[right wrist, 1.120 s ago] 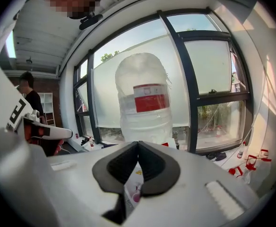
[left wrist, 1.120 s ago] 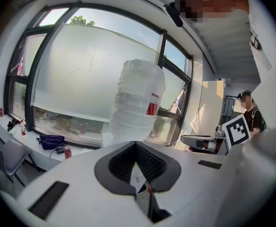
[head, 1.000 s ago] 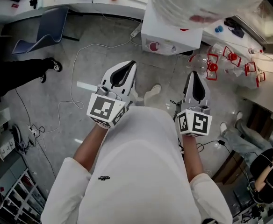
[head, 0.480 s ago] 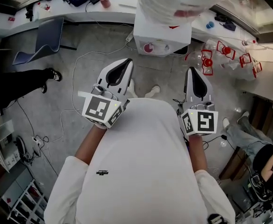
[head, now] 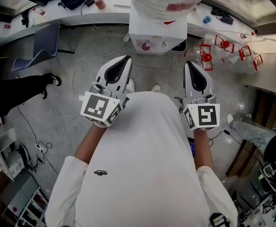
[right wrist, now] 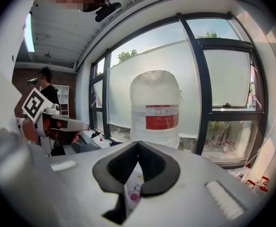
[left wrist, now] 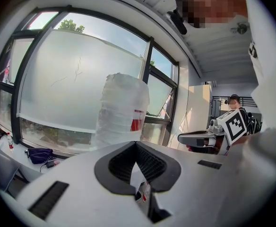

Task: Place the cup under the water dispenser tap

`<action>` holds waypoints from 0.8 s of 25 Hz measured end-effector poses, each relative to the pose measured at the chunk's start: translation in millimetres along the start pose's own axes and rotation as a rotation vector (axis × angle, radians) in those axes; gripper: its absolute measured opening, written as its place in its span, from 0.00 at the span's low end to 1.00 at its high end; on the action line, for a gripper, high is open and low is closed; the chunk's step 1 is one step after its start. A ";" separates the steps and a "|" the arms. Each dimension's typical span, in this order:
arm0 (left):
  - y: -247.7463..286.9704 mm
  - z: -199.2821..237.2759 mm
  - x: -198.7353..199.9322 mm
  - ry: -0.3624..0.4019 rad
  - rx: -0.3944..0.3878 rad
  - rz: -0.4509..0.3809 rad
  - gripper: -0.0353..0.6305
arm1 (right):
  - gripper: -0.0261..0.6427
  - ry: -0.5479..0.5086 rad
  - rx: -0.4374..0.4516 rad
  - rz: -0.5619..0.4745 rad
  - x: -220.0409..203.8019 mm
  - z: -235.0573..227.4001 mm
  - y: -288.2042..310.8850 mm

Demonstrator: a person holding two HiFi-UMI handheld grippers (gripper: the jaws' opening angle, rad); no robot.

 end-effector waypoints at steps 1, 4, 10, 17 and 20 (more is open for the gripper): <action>1.5 -0.3 2.0 -0.001 -0.005 -0.001 0.06 | 0.06 0.004 0.006 0.002 1.1 1.9 0.7; 5.3 -2.5 7.3 0.000 -0.024 -0.002 0.06 | 0.06 0.038 0.030 0.015 2.0 5.9 2.8; 8.1 -8.9 7.2 -0.008 -0.054 0.005 0.06 | 0.06 -0.025 0.076 0.030 3.7 12.1 -3.3; -6.6 -8.7 -1.0 -0.042 -0.042 0.005 0.06 | 0.06 -0.030 0.089 0.029 2.6 27.4 -13.7; -9.5 -8.9 -2.2 -0.047 -0.046 0.006 0.06 | 0.06 -0.020 0.086 0.031 1.4 31.5 -14.7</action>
Point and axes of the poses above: the fingertips, and each gripper's own axes: y forward along the fingers, z to its left, x out of its top, the point moved 3 cm from there along -y, backward along the fingers, and after that the axes turned 13 degrees about -x, right-handed, at the moved point
